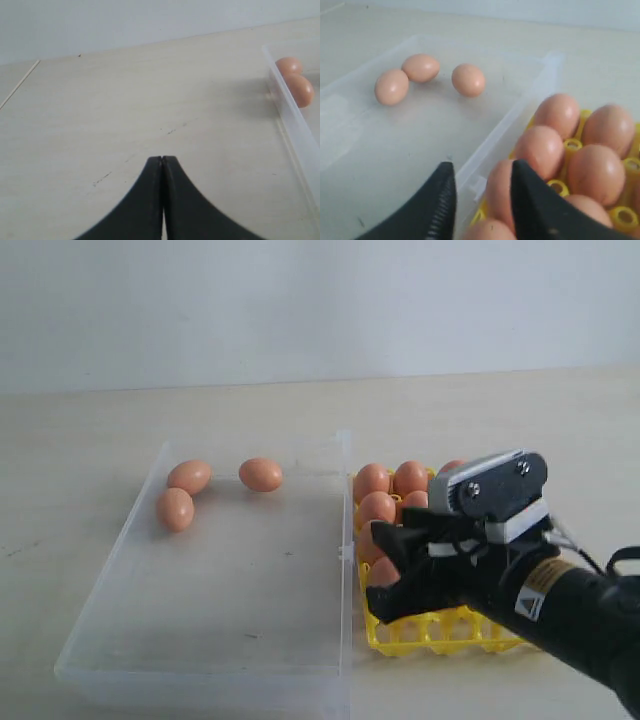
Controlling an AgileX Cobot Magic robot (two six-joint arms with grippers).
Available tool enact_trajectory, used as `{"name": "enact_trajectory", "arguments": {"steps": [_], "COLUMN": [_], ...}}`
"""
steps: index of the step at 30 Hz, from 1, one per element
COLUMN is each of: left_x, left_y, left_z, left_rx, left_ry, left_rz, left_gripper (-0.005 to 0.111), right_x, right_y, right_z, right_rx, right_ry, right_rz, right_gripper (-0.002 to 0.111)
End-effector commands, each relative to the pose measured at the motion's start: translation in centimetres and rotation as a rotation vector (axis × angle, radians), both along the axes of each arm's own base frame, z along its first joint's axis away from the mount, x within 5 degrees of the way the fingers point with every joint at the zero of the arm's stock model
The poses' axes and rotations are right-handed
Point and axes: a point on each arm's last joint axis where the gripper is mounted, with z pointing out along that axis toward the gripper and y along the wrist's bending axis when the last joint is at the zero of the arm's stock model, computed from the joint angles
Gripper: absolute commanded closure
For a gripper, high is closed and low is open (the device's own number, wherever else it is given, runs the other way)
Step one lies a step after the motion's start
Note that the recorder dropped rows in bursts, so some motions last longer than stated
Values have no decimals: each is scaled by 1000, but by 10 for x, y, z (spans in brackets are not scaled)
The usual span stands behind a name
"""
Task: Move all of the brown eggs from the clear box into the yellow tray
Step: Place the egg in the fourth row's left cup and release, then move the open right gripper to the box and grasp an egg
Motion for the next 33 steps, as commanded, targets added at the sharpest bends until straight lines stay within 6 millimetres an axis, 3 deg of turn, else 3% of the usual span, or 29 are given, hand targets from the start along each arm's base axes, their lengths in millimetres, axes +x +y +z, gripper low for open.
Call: {"name": "enact_trajectory", "arguments": {"steps": [1, 4, 7, 11, 14, 18, 24, 33], "left_x": [0, 0, 0, 0, 0, 0, 0, 0], "left_y": [0, 0, 0, 0, 0, 0, 0, 0], "left_z": [2, 2, 2, 2, 2, 2, 2, 2], "left_rx": [-6, -6, -6, -6, -6, -6, -6, -6], "left_ry": [-19, -19, -19, -19, -19, -19, -19, -19], "left_rz": [-5, -5, -5, -5, -5, -5, -5, -5], "left_gripper": [107, 107, 107, 107, 107, 107, 107, 107], "right_x": [9, 27, 56, 93, 116, 139, 166, 184], "right_y": [8, 28, 56, 89, 120, 162, 204, 227], "right_z": [53, 88, 108, 108, 102, 79, 44, 0], "right_rx": [-119, -179, -233, -251, -227, -152, -131, -155], "right_ry": [-27, 64, 175, 288, 401, 544, 611, 684], "right_rz": [70, 114, 145, 144, 158, 182, 205, 206], "right_gripper": [108, 108, 108, 101, 80, 44, 50, 50]}}
